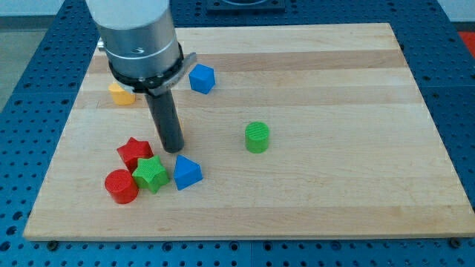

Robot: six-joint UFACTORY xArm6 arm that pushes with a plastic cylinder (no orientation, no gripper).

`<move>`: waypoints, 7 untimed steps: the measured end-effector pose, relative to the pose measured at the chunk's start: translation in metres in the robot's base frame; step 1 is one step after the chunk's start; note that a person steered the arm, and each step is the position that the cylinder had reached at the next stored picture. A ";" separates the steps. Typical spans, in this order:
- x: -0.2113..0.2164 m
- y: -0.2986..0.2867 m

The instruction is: Push yellow hexagon to the bottom of the yellow heart

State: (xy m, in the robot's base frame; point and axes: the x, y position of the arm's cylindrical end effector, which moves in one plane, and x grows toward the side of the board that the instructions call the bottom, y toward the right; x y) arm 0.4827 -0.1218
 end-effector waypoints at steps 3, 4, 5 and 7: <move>-0.040 0.027; -0.053 0.034; -0.050 0.013; -0.033 -0.031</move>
State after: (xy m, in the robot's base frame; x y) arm 0.4500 -0.1531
